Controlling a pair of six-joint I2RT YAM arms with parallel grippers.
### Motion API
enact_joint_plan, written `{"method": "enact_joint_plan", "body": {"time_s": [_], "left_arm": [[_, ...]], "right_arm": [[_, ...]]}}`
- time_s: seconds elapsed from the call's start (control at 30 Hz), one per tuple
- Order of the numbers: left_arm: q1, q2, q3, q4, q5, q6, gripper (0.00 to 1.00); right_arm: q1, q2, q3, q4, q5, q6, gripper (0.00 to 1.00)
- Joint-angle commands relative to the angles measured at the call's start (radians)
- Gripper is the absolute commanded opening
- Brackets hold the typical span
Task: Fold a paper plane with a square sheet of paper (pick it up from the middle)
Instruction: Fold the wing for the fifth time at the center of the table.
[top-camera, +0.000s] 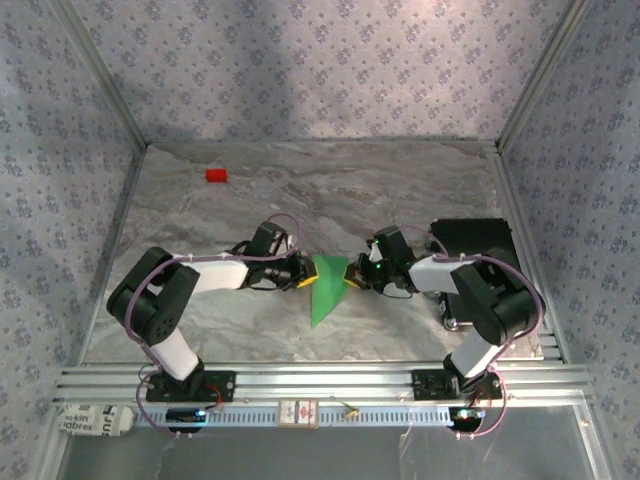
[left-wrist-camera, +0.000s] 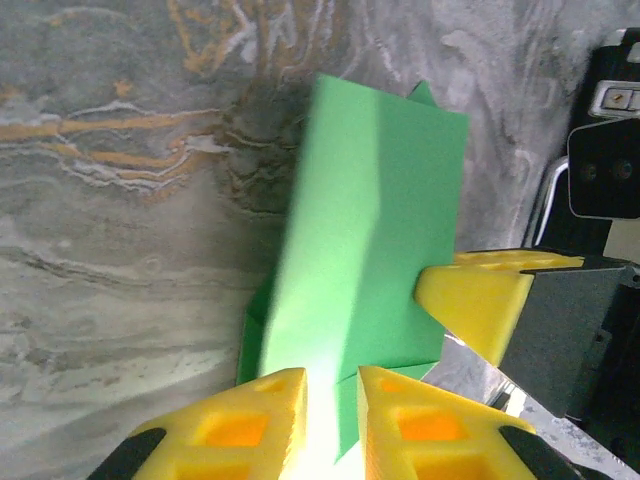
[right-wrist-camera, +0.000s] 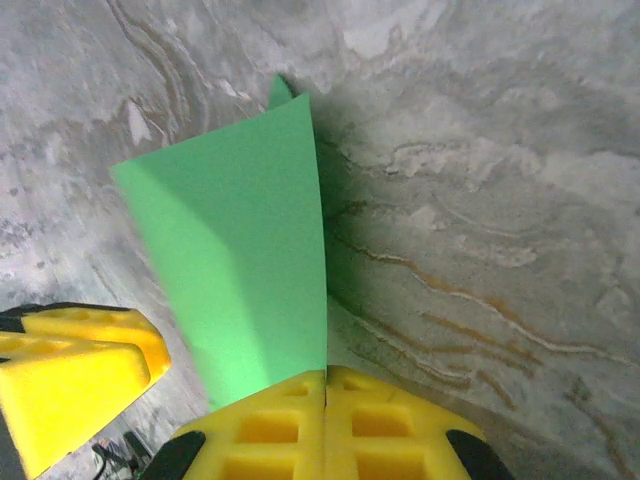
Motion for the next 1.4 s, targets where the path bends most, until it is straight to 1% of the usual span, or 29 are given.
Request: {"method": "enact_joint_plan", "body": {"time_s": [0.0, 0.33, 0.5, 0.7, 0.83, 0.9, 0.97, 1.1, 1.37], "left_arm": [[-0.007, -0.033, 0.013, -0.017, -0.011, -0.019, 0.21], [-0.041, 0.031, 0.028, 0.018, -0.001, -0.034, 0.19], [-0.043, 0.077, 0.03, -0.009, -0.023, -0.022, 0.14], [-0.043, 0.108, 0.016, -0.05, -0.051, 0.011, 0.08], [-0.043, 0.136, -0.002, -0.015, -0.029, 0.015, 0.04], [-0.043, 0.148, -0.008, -0.005, -0.018, 0.015, 0.03], [-0.044, 0.156, -0.01, 0.003, -0.013, 0.016, 0.02], [-0.043, 0.16, -0.01, 0.001, -0.013, 0.019, 0.02], [-0.044, 0.158, -0.012, -0.001, -0.015, 0.019, 0.02]], "right_arm": [[0.01, -0.053, -0.024, 0.014, 0.084, 0.088, 0.05], [0.059, -0.08, -0.049, 0.046, 0.111, 0.162, 0.07], [0.065, -0.086, -0.065, 0.055, 0.109, 0.159, 0.08], [0.063, -0.089, -0.072, 0.068, 0.081, 0.122, 0.1], [0.054, -0.082, -0.064, 0.097, 0.04, 0.076, 0.18], [0.044, -0.068, -0.05, 0.094, 0.01, 0.04, 0.2], [0.033, -0.052, -0.035, 0.089, -0.02, 0.011, 0.23], [0.015, -0.02, -0.012, 0.084, -0.056, -0.026, 0.27], [-0.017, 0.019, 0.001, 0.078, -0.093, -0.069, 0.3]]}}
